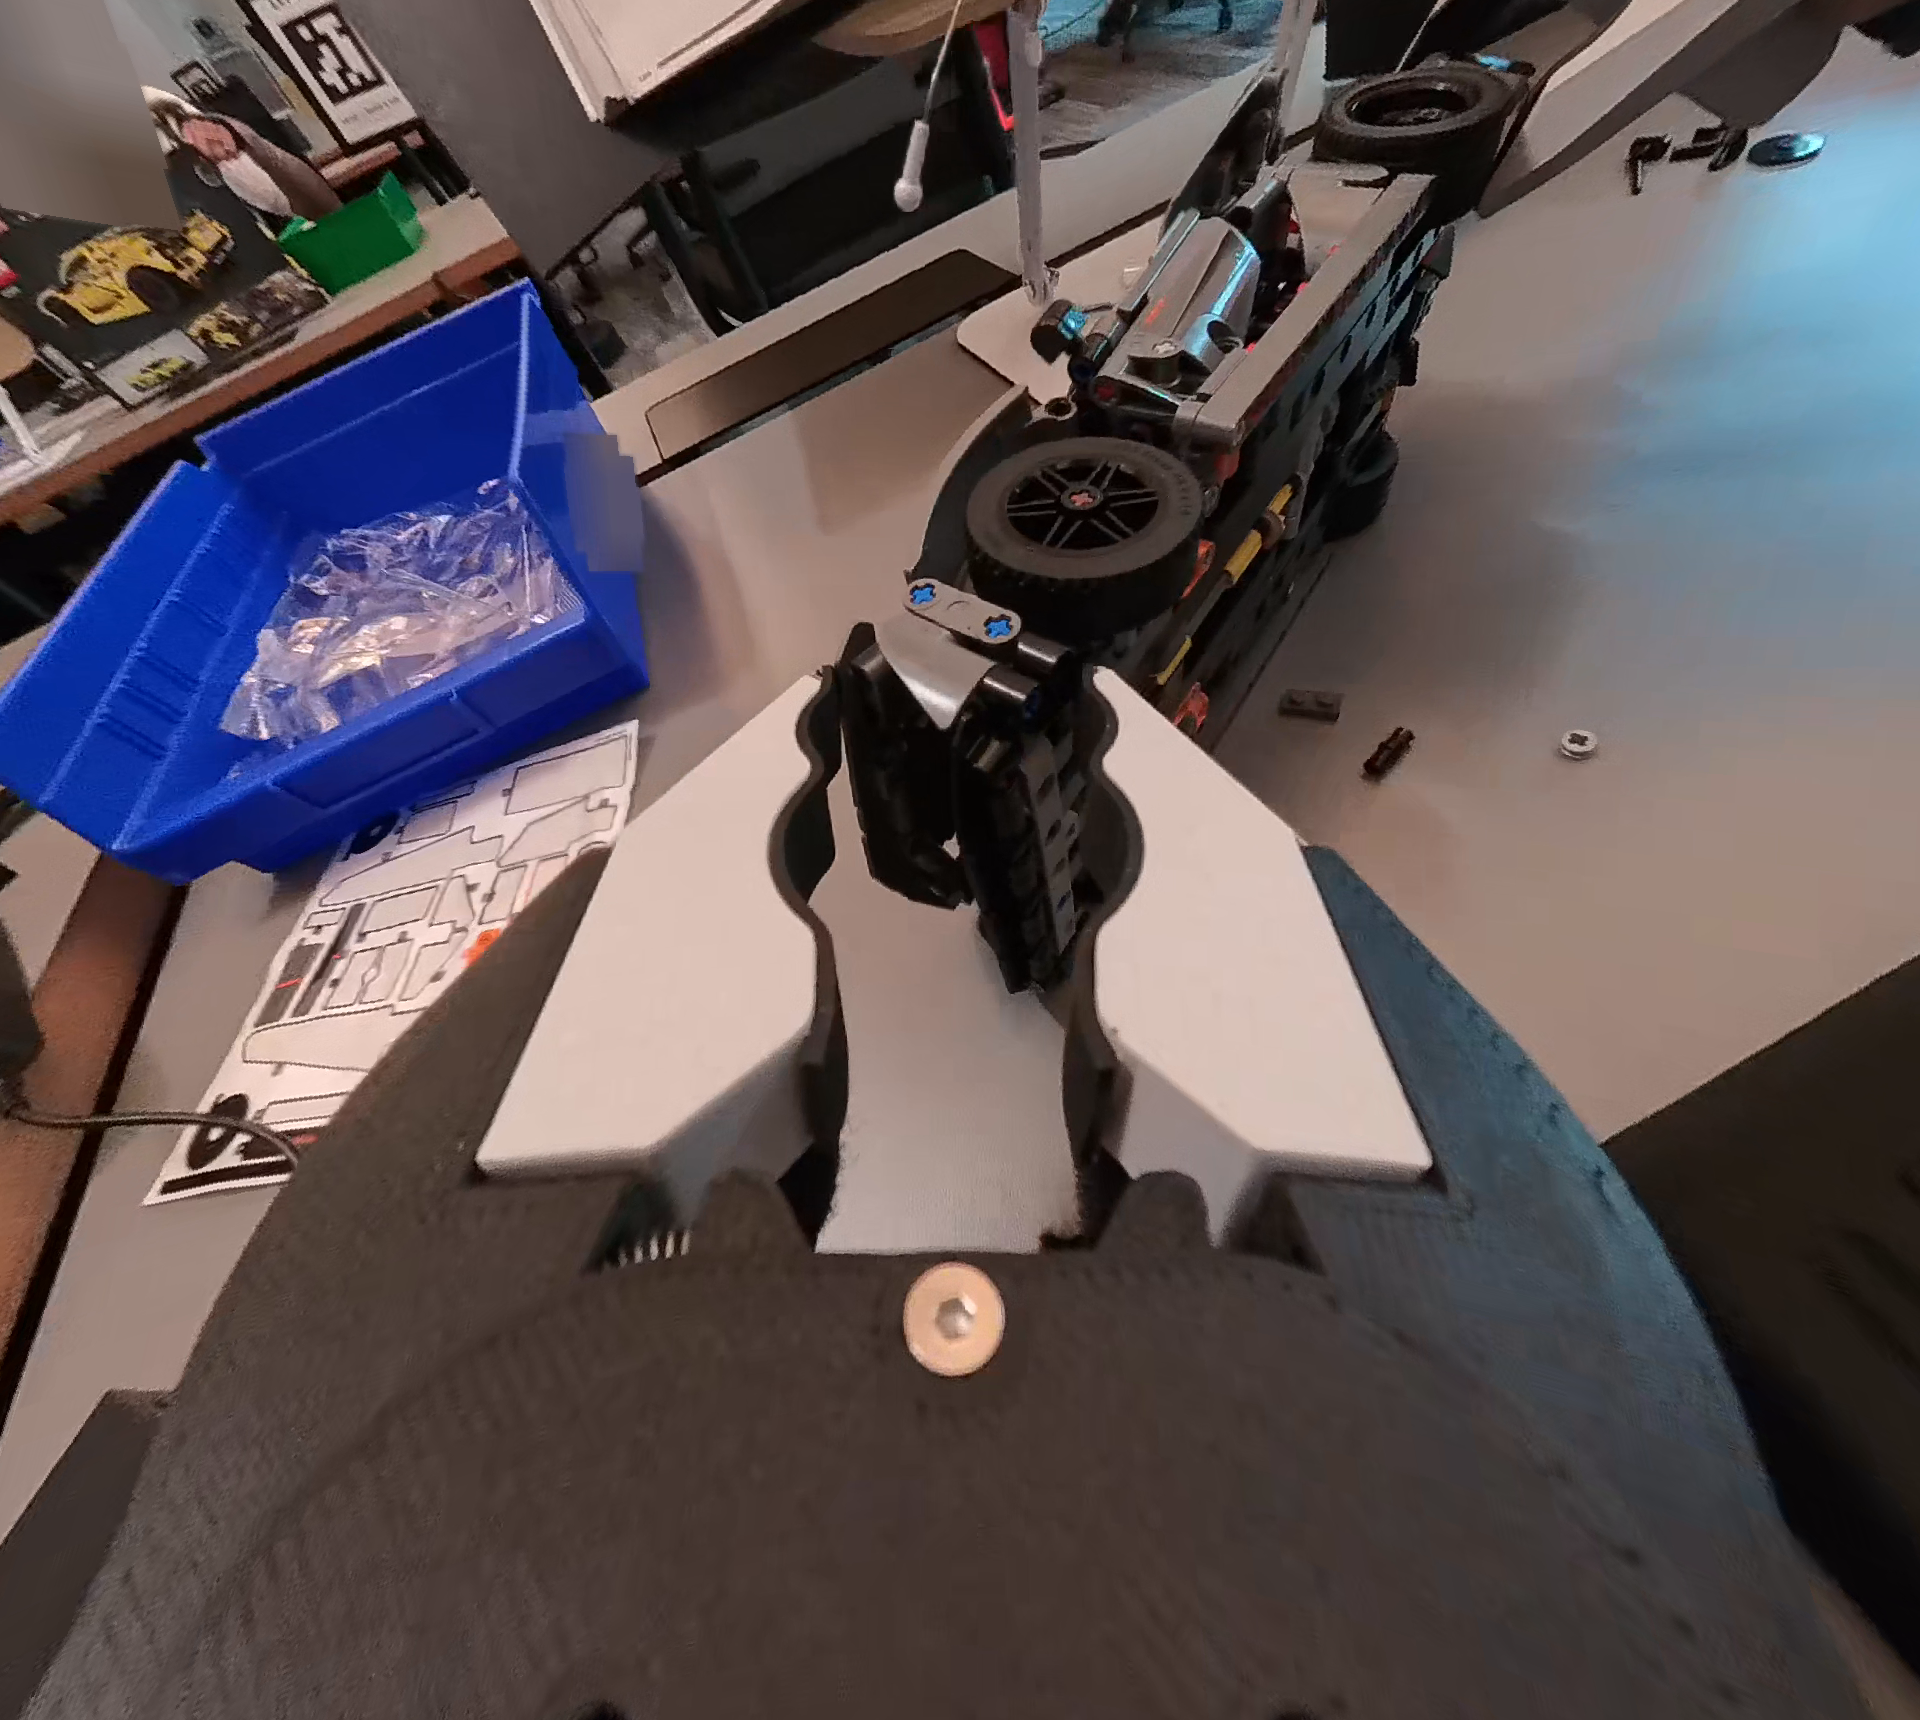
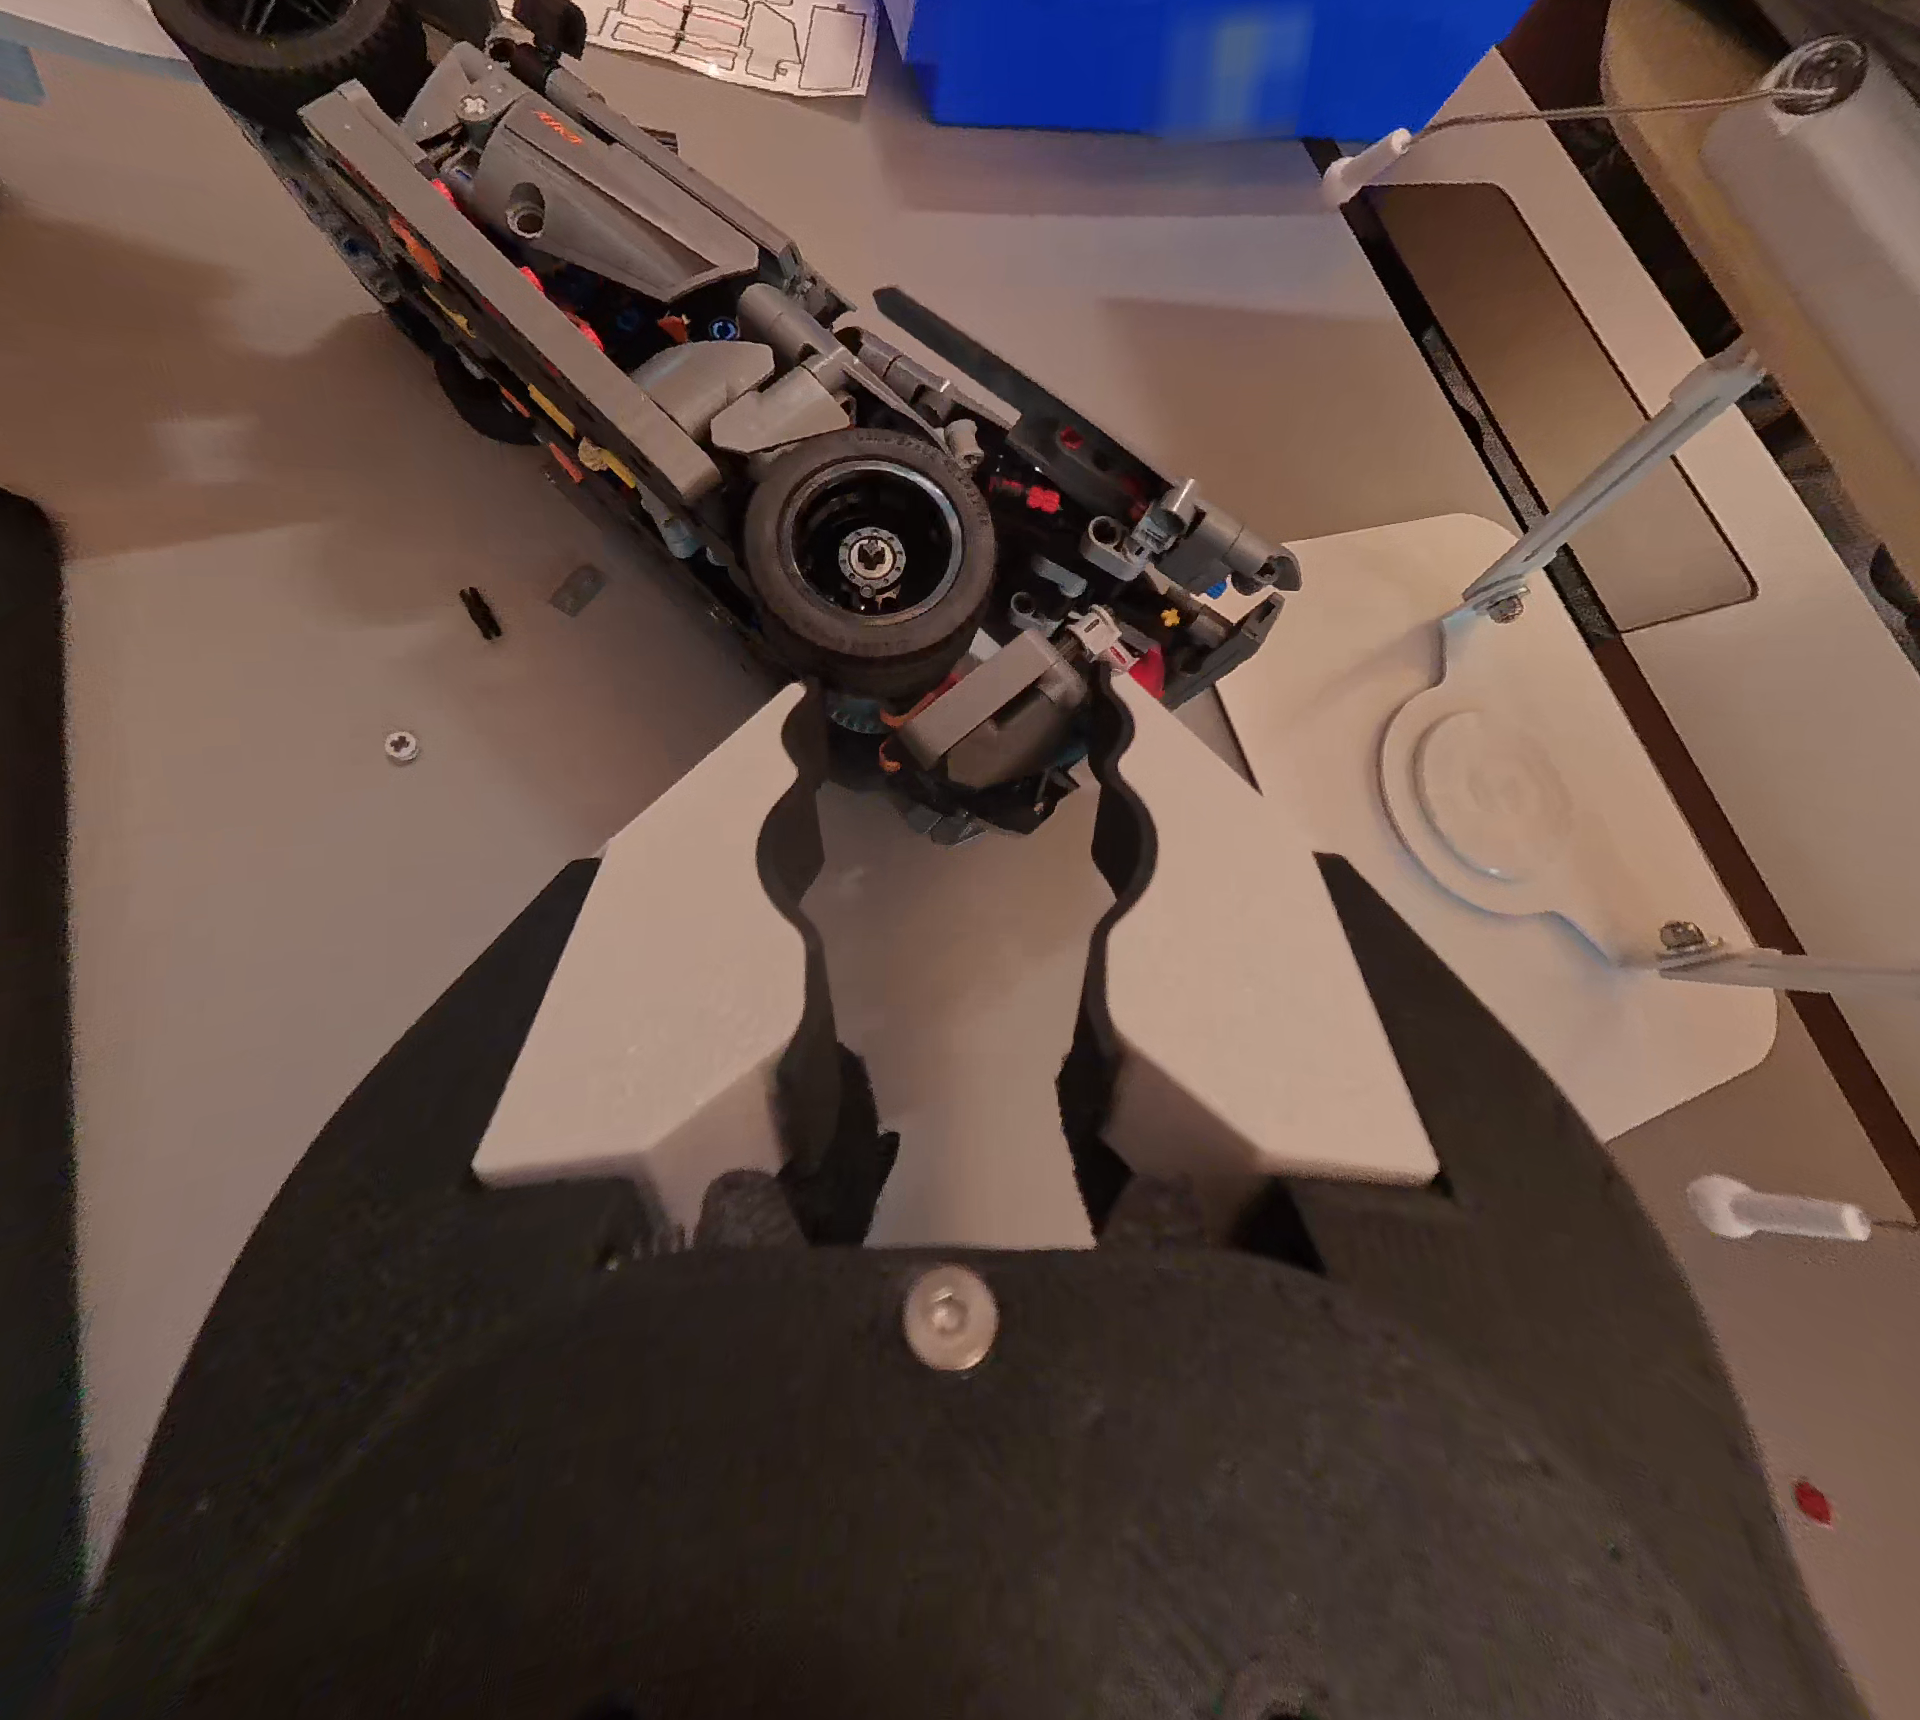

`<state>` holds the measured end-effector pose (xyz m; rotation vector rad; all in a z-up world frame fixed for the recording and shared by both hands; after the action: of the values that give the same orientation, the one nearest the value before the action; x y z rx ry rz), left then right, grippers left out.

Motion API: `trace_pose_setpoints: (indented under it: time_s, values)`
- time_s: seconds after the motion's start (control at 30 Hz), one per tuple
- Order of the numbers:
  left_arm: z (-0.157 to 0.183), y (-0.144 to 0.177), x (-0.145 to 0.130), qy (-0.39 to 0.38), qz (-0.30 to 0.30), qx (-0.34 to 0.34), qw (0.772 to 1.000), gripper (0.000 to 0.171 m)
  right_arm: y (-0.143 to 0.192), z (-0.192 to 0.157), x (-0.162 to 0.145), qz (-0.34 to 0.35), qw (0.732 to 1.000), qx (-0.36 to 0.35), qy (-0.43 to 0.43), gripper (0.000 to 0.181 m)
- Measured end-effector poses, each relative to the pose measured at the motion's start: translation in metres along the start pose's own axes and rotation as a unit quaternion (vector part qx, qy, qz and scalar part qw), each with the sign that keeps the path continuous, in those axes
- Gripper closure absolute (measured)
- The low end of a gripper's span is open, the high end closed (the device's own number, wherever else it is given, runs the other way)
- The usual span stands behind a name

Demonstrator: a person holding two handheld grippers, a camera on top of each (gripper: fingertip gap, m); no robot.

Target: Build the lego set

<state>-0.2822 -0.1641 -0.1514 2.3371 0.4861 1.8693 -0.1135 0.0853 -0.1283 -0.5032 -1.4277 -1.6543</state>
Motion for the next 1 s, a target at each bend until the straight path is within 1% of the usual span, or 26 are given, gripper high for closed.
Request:
trace_pose_setpoints:
  time_s: [0.1,0.23,0.37,0.53,0.67,0.73,0.8,0.9,1.0]
  values:
    - [0.007,0.003,-0.001,-0.027,0.01,0.011,1.0,0.13,0.005,-0.005,-0.003,0.003,1.0,-0.005,0.003,0.132]
    - [0.016,0.01,-0.003,-0.031,0.031,0.017,0.999,0.129,0.015,-0.014,-0.008,0.006,1.0,-0.004,-0.002,0.137]
    - [0.025,0.016,-0.007,-0.053,0.043,0.04,0.997,0.129,0.02,-0.02,-0.013,0.028,0.999,0.003,-0.031,0.132]
    - [0.033,0.016,-0.008,-0.067,0.051,0.044,0.995,0.129,0.03,-0.018,-0.025,0.035,0.996,0.02,-0.083,0.131]
    - [0.034,0.018,-0.008,-0.077,0.046,0.07,0.993,0.13,0.034,-0.016,-0.042,0.022,0.987,0.057,-0.15,0.122]
    - [0.033,0.019,-0.008,-0.076,0.047,0.059,0.994,0.13,0.028,-0.014,-0.048,0.014,0.98,0.079,-0.181,0.117]
    - [0.033,0.021,-0.009,-0.089,0.048,0.054,0.993,0.13,0.018,-0.016,-0.047,0.012,0.978,0.1,-0.18,0.112]
    - [0.033,0.022,-0.009,-0.085,0.051,0.042,0.994,0.13,0.003,-0.018,-0.043,-0.004,0.984,0.081,-0.159,0.111]
    - [0.034,0.022,-0.009,-0.084,0.051,0.043,0.994,0.129,-0.009,-0.015,-0.044,-0.008,0.982,0.072,-0.177,0.11]
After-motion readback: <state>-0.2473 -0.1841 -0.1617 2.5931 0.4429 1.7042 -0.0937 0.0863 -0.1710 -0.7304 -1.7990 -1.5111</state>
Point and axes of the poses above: each gripper's, where its closed fingertips meet, y back along the fingers, x out of its top, z = x × y across the jaws, the point moved 8 cm from there along y, back along the fingers, and after that the axes turned 4 degrees about y, right-handed, at the moved point
